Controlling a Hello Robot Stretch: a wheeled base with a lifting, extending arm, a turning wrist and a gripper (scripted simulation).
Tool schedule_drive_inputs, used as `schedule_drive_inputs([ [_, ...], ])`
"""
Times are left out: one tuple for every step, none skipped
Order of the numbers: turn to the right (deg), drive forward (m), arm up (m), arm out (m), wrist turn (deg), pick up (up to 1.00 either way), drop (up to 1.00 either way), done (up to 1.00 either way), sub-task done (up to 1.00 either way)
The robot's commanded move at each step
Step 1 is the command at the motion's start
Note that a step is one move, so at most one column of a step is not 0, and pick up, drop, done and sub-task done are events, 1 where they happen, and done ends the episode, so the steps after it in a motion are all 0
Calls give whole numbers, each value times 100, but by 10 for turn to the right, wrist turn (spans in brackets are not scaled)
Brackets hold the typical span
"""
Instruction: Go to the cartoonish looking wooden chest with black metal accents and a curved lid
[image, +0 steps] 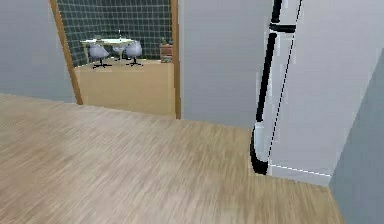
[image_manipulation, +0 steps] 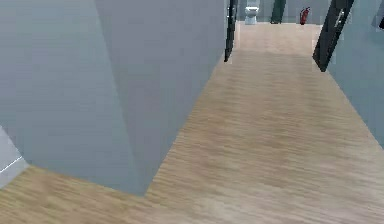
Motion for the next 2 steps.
schedule_drive_inputs([
  [-450, 0, 0, 0, 0, 0, 0, 0, 0],
  [-270, 0, 0, 0, 0, 0, 0, 0, 0],
])
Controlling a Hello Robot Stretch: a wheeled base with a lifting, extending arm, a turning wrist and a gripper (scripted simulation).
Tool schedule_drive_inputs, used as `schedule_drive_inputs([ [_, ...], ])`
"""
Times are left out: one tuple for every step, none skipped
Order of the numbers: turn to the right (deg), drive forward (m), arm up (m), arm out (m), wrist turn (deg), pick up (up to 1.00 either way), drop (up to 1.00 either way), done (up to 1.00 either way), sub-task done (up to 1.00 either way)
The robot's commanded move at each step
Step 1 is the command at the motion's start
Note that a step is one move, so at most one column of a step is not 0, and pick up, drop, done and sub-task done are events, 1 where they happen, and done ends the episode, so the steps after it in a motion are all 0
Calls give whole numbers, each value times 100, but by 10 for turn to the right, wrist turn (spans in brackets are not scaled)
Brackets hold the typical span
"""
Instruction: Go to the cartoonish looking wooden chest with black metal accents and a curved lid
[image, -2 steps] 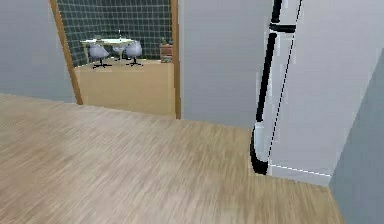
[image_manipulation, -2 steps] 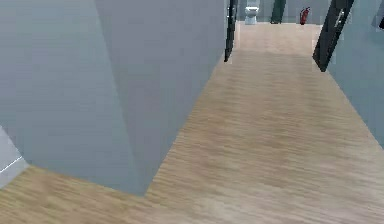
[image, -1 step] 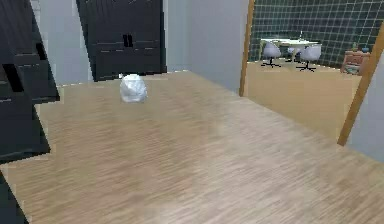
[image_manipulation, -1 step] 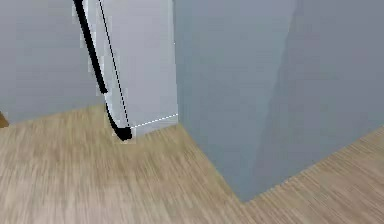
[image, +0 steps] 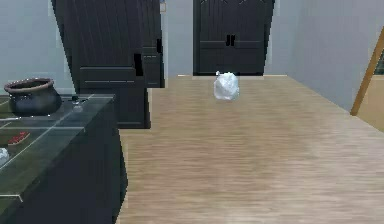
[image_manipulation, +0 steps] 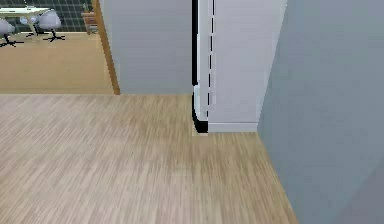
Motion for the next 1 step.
schedule_drive_inputs([
  [0, 100, 0, 0, 0, 0, 0, 0, 0],
])
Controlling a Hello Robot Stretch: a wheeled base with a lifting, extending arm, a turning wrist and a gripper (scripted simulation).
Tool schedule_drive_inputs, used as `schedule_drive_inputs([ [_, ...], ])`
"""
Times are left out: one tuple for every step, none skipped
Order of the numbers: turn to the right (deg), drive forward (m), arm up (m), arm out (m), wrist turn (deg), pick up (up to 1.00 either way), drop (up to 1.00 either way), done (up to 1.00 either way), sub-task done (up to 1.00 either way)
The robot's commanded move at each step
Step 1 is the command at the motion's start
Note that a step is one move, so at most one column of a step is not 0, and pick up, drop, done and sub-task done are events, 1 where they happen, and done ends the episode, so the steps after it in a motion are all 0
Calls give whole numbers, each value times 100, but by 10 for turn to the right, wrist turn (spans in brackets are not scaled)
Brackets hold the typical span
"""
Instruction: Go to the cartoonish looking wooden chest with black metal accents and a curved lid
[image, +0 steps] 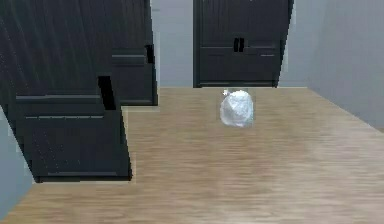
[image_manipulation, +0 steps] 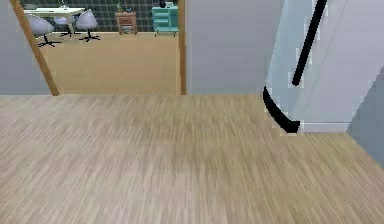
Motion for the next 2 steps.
schedule_drive_inputs([
  [0, 100, 0, 0, 0, 0, 0, 0, 0],
  [0, 80, 0, 0, 0, 0, 0, 0, 0],
])
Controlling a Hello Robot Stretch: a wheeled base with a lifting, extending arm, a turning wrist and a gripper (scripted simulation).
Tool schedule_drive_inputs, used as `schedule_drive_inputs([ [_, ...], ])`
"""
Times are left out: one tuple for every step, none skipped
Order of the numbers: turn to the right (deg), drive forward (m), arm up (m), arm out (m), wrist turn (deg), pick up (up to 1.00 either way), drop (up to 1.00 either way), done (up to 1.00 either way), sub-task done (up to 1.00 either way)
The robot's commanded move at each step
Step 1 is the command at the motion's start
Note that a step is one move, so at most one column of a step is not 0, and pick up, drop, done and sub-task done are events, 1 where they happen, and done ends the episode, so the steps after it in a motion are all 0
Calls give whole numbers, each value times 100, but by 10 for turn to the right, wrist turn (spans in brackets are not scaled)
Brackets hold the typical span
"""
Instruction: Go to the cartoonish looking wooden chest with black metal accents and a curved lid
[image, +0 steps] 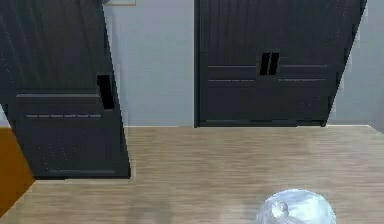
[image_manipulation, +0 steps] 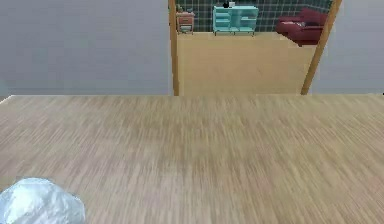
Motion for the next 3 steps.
schedule_drive_inputs([
  [-270, 0, 0, 0, 0, 0, 0, 0, 0],
  [0, 55, 0, 0, 0, 0, 0, 0, 0],
  [-450, 0, 0, 0, 0, 0, 0, 0, 0],
])
